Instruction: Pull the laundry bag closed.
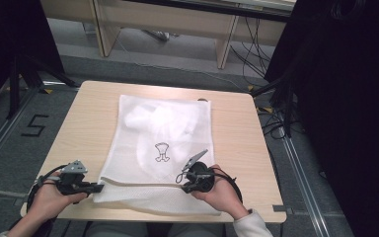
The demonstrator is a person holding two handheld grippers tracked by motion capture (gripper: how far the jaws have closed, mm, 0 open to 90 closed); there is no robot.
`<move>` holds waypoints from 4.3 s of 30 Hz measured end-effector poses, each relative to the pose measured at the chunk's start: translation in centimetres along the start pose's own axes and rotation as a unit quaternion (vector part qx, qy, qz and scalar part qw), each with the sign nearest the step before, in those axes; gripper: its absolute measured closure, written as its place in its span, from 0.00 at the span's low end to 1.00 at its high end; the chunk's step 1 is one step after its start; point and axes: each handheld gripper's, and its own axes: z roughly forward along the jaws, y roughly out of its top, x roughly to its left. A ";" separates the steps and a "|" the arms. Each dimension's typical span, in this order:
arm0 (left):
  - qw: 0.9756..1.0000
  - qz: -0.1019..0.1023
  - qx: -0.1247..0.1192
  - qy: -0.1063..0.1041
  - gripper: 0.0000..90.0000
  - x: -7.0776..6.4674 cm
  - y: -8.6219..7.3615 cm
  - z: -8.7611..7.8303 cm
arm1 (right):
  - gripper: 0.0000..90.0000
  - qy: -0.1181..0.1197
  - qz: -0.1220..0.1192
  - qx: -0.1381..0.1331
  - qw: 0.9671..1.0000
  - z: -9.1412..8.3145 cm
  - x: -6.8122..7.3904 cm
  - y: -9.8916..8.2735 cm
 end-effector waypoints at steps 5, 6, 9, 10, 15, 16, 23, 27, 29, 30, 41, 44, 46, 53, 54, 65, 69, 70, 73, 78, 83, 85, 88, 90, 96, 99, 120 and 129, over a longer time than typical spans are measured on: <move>1.000 -0.001 0.000 0.000 0.96 0.0 0.0 0.0 | 0.92 0.001 0.004 0.002 1.000 -0.1 -0.1 -0.3; 1.000 -0.002 -0.001 0.000 0.96 0.0 0.0 0.0 | 0.91 -0.002 0.003 0.004 1.000 -0.2 -0.2 -0.4; 1.000 -0.002 -0.001 0.000 0.96 0.0 0.0 0.0 | 0.91 -0.003 0.006 0.004 1.000 -0.2 -0.3 -0.6; 1.000 -0.002 -0.001 0.000 0.96 0.0 0.0 0.0 | 0.91 -0.003 0.006 0.004 1.000 -0.2 -0.3 -0.6; 1.000 -0.004 0.000 0.000 0.96 0.0 0.0 0.0 | 0.92 -0.005 0.004 0.007 1.000 -0.2 -0.3 -0.6; 1.000 -0.007 0.000 0.001 0.96 0.0 0.0 0.0 | 0.92 -0.008 0.006 0.010 1.000 -0.2 -0.2 -0.7; 1.000 -0.007 -0.002 0.000 0.96 0.0 0.0 0.1 | 0.91 -0.007 0.008 0.011 1.000 -0.3 -0.4 -1.0; 1.000 -0.003 0.006 -0.005 0.96 0.1 0.0 0.0 | 0.91 -0.009 0.010 0.011 1.000 -0.4 -0.5 -1.1; 1.000 -0.007 -0.004 0.003 0.96 -0.1 0.0 0.1 | 0.91 -0.007 0.010 0.012 1.000 -0.5 -0.5 -1.0; 1.000 -0.008 -0.003 0.001 0.96 -0.1 0.0 0.1 | 0.91 -0.005 0.011 0.013 1.000 -0.5 -0.5 -1.0; 1.000 -0.010 -0.001 -0.005 0.96 0.0 0.1 0.0 | 0.91 -0.008 0.006 0.018 1.000 -0.9 -0.7 -1.2; 1.000 -0.007 0.000 -0.001 0.96 0.1 0.1 -0.1 | 0.91 -0.015 0.002 0.027 1.000 -0.8 -0.7 -1.2; 1.000 -0.008 -0.003 0.001 0.96 0.2 0.0 -0.2 | 0.91 -0.013 0.006 0.029 0.999 -0.9 -0.8 -1.4; 1.000 -0.008 -0.005 0.003 0.96 0.2 0.0 -0.1 | 0.91 -0.010 0.009 0.025 1.000 -1.0 -0.9 -1.6; 1.000 -0.008 -0.005 0.004 0.96 0.2 0.0 -0.1 | 0.91 -0.010 0.010 0.026 1.000 -1.0 -0.9 -1.6; 1.000 -0.011 -0.008 0.004 0.96 0.2 0.0 -0.2 | 0.91 -0.015 0.014 0.032 0.999 -1.1 -1.1 -2.0; 1.000 -0.014 -0.008 0.007 0.96 0.2 0.0 -0.2 | 0.91 -0.013 0.017 0.033 0.999 -1.1 -1.2 -2.2; 1.000 -0.012 -0.006 0.007 0.96 0.3 0.0 -0.2 | 0.91 -0.020 0.017 0.039 0.999 -1.2 -1.3 -2.3; 1.000 -0.011 0.002 0.008 0.96 0.5 0.0 -0.4 | 0.91 -0.021 0.019 0.040 0.999 -1.3 -1.5 -2.6; 1.000 -0.016 -0.007 0.012 0.96 0.3 -0.1 -0.3 | 0.91 -0.023 0.022 0.040 0.999 -1.4 -1.6 -3.0; 1.000 -0.015 -0.001 0.009 0.96 0.4 0.0 -0.4 | 0.91 -0.026 0.021 0.038 0.999 -1.5 -1.8 -3.2; 1.000 -0.015 -0.008 0.009 0.96 0.4 -0.1 -0.3 | 0.91 -0.023 0.029 0.041 0.998 -1.5 -1.7 -3.2; 1.000 -0.015 -0.007 0.009 0.96 0.4 -0.1 -0.3 | 0.91 -0.020 0.020 0.041 0.999 -1.5 -2.0 -3.4; 1.000 -0.017 -0.007 0.009 0.96 0.4 -0.1 -0.3 | 0.91 -0.020 0.029 0.042 0.998 -1.6 -2.0 -3.6; 1.000 -0.016 -0.008 0.009 0.96 0.4 -0.1 -0.3 | 0.91 -0.021 0.041 0.043 0.998 -1.7 -2.0 -3.9; 1.000 -0.018 -0.008 0.009 0.96 0.4 -0.1 -0.4 | 0.91 -0.025 0.044 0.046 0.998 -1.7 -2.2 -3.9; 1.000 -0.019 -0.005 0.012 0.96 0.6 -0.2 -0.4 | 0.91 -0.044 0.064 0.061 0.995 -1.9 -3.7 -6.0; 1.000 -0.018 0.008 0.009 0.96 0.7 -0.2 -0.5 | 0.91 -0.040 0.077 0.071 0.994 -1.4 -4.0 -6.3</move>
